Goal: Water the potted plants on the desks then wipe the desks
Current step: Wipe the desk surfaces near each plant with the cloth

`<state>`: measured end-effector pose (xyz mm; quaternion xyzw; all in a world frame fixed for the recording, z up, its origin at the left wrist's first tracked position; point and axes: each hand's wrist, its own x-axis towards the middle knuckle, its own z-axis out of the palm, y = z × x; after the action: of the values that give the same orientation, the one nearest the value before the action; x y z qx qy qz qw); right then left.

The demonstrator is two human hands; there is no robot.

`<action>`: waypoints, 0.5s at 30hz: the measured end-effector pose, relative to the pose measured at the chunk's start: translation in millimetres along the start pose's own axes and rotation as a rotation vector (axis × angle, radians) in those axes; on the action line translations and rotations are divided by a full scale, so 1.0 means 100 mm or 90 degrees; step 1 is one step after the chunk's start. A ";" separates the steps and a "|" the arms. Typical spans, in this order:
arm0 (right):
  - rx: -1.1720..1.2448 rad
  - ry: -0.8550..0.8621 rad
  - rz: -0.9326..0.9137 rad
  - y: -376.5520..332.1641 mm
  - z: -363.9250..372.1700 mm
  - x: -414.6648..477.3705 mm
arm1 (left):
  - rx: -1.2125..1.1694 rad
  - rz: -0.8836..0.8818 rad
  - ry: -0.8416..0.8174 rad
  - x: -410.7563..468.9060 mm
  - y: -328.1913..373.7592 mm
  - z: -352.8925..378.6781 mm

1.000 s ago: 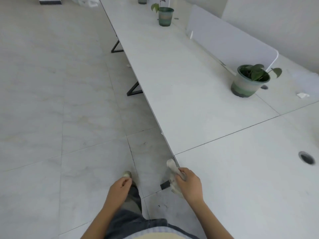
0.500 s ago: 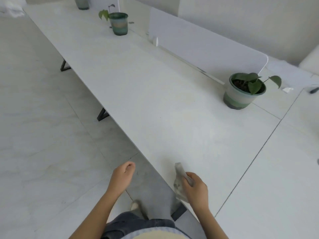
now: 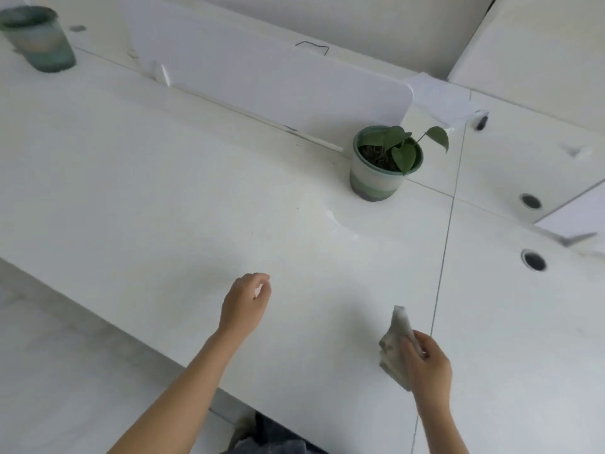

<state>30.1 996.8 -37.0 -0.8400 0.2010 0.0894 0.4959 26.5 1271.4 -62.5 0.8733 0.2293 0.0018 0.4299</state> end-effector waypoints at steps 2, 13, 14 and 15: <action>-0.003 0.074 0.007 -0.19 -0.12 0.40 | 0.095 0.046 0.022 0.35 0.08 0.08; -0.413 0.060 -0.133 -0.76 0.05 2.65 | 0.475 0.076 -0.013 1.24 -0.07 0.42; -0.446 0.029 -0.136 -0.71 0.11 2.74 | 0.476 0.082 -0.002 1.25 -0.08 0.44; -0.462 0.021 -0.142 -0.67 0.17 2.80 | 0.478 0.089 0.012 1.26 -0.10 0.45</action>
<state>311.9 970.0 -89.7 -0.9791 0.0717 0.0867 0.1697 144.6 1293.4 -122.7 0.9835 0.1577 -0.0446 0.0771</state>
